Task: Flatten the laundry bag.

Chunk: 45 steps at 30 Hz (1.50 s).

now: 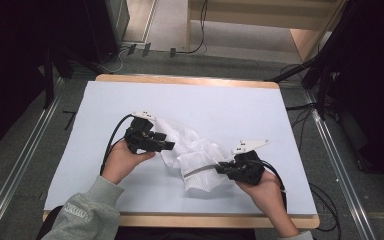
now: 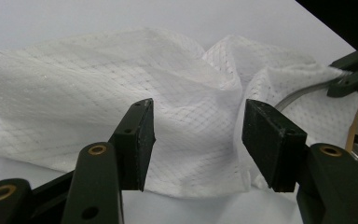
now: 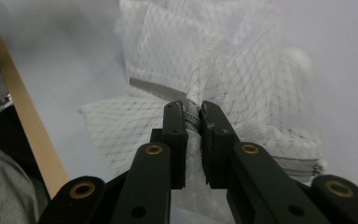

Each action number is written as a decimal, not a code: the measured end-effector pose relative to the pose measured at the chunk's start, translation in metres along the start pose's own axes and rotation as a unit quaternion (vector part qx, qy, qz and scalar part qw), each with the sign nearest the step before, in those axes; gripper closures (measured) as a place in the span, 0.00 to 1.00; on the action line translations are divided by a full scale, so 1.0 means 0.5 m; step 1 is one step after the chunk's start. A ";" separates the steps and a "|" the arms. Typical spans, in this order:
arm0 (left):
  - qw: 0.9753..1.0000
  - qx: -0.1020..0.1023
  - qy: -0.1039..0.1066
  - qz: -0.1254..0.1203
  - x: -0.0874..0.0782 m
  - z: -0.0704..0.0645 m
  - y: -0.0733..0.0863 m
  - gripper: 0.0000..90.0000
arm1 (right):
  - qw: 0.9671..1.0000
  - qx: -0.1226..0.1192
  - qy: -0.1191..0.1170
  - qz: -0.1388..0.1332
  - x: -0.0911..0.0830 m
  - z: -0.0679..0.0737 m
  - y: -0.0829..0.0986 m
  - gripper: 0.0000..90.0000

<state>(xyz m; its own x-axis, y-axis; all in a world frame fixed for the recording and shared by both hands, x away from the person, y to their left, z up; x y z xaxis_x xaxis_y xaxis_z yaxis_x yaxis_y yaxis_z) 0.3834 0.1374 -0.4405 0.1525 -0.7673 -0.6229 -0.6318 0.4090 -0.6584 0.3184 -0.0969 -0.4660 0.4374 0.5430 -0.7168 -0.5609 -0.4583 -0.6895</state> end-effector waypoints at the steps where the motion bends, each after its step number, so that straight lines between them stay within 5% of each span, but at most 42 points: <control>1: 1.000 0.001 0.000 0.001 0.000 -0.003 0.001 0.49 | 1.000 -0.003 -0.003 0.006 0.004 0.006 0.006 0.92; 12: 0.999 0.020 0.031 0.020 0.045 -0.048 0.019 0.49 | 0.998 -0.012 -0.033 0.046 0.051 0.031 0.030 0.89; 21: 0.998 0.014 0.038 0.044 0.081 -0.045 0.043 0.57 | 1.000 -0.017 -0.024 -0.006 0.010 0.023 -0.002 0.71; 31: 0.996 0.010 0.042 0.082 0.108 -0.052 0.085 0.92 | 0.998 -0.005 -0.006 -0.069 -0.029 -0.018 -0.072 0.67; 45: 0.995 0.003 0.037 0.087 -0.002 -0.050 0.143 0.97 | 0.996 0.000 0.020 -0.085 0.006 -0.066 -0.123 0.69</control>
<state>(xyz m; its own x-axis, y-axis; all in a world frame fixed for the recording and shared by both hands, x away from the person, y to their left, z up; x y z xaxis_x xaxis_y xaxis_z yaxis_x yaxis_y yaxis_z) 0.3188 0.1550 -0.4765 -0.0155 -0.7180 -0.6959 -0.6395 0.5422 -0.5451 0.3774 -0.0901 -0.4293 0.5535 0.5854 -0.5924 -0.4754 -0.3619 -0.8019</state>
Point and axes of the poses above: each handheld gripper's, and its own axes: x roughly forward along the jaws, y roughly out of its underside, z roughly to its left, the point moved 7 cm from there along x, roughly forward along the jaws, and after that the axes turned 10 degrees about y, right-handed, at the moved point
